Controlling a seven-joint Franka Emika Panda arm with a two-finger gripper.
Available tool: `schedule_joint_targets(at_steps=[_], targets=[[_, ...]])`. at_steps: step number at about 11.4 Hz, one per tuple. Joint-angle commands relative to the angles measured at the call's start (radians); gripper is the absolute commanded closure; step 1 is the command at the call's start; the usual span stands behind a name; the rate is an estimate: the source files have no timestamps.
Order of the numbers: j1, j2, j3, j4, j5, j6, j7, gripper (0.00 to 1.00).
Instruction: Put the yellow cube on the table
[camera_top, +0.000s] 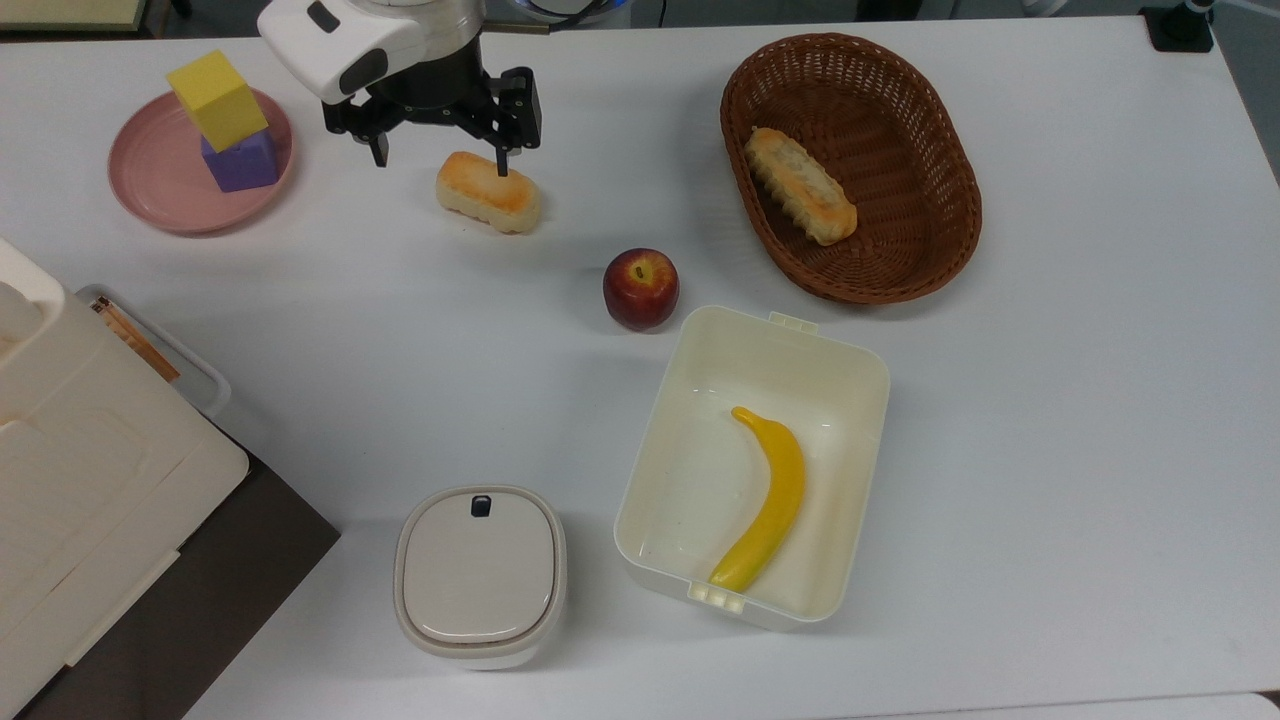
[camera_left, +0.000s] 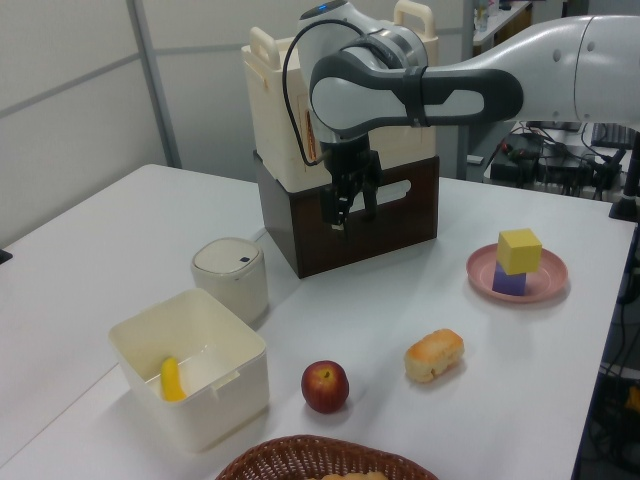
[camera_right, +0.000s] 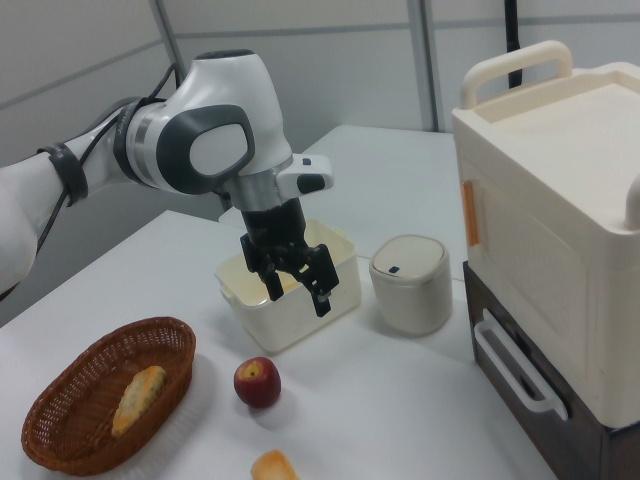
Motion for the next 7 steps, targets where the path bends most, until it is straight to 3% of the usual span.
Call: schedule_joint_targets(at_steps=[1, 7], targets=[[0.002, -0.017, -0.004, -0.018, 0.035, 0.000, -0.019, 0.00], [0.006, -0.016, -0.001, -0.024, 0.035, 0.000, -0.020, 0.00]])
